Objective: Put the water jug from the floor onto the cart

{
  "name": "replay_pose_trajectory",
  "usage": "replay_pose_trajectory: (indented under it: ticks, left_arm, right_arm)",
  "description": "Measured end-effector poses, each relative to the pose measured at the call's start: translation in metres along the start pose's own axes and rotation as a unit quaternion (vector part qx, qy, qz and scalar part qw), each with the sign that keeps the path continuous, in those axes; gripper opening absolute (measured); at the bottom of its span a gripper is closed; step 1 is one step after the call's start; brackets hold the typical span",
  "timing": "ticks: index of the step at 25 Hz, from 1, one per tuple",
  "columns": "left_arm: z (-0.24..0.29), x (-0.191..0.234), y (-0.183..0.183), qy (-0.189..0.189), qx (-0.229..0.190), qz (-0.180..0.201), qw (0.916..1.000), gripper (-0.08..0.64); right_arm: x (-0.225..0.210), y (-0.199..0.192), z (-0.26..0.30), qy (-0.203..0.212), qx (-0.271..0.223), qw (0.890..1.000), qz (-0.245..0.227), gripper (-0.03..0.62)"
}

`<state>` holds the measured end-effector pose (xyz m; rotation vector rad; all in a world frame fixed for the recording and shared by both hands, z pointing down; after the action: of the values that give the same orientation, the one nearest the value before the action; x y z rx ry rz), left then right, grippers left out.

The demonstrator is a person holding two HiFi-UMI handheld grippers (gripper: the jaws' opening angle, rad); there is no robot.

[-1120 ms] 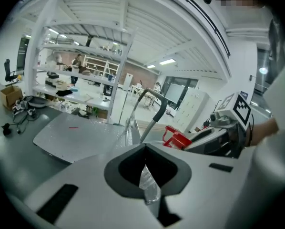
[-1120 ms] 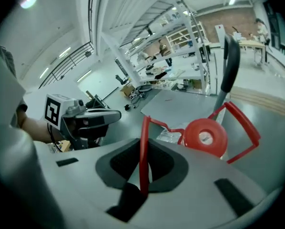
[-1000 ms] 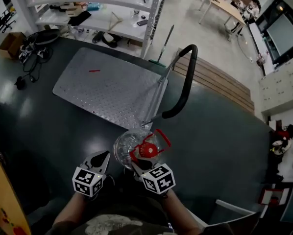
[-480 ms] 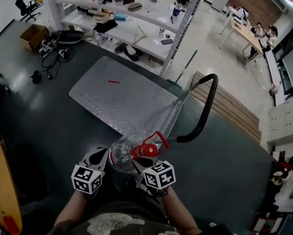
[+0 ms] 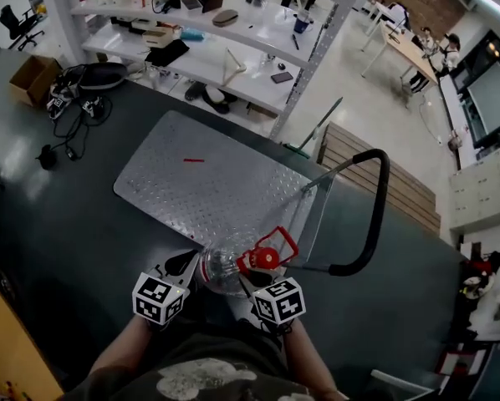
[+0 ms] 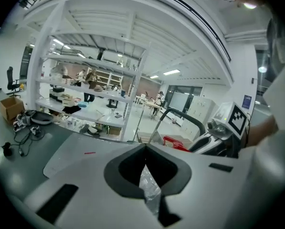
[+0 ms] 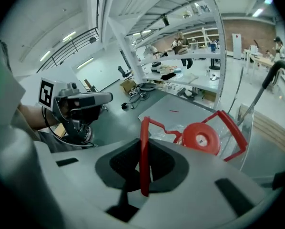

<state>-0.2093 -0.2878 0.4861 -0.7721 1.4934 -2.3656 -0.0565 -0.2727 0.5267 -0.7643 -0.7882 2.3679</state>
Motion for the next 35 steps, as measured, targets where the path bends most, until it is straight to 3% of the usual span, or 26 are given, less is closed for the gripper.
replay_pose_trajectory:
  ticks: [6, 10, 14, 27, 35]
  left_arm:
    - [0.019, 0.081, 0.033, -0.028, 0.016, 0.018, 0.9993, 0.007]
    - [0.030, 0.122, 0.047, -0.022, 0.017, 0.022, 0.9994, 0.006]
    - [0.048, 0.153, 0.052, -0.006, 0.013, 0.002, 0.9999, 0.008]
    - [0.121, 0.209, 0.115, 0.032, 0.012, 0.004, 0.9994, 0.007]
    - [0.163, 0.229, 0.134, 0.032, 0.016, 0.000, 0.9994, 0.007]
  right_arm:
    - [-0.024, 0.062, 0.049, -0.058, -0.016, 0.998, 0.024, 0.031]
    - [-0.051, 0.107, 0.073, -0.087, -0.037, 0.995, 0.035, 0.032]
    - [-0.079, 0.145, 0.099, -0.103, -0.057, 0.992, 0.036, 0.032]
    - [-0.158, 0.217, 0.195, -0.122, -0.037, 0.992, -0.019, 0.035]
    - [-0.172, 0.243, 0.246, -0.110, -0.023, 0.992, -0.062, 0.035]
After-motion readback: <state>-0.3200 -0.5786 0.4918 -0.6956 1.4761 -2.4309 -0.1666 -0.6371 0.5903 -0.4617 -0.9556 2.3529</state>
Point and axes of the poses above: the fingertips, and each gripper's own axes: z forward along the fingers, x to its left, y out of its top, the point moved 3 cm from there along -z, backward along the fingers, and after that the axes turned 7 degrees about -x, right-handed, at the moved point
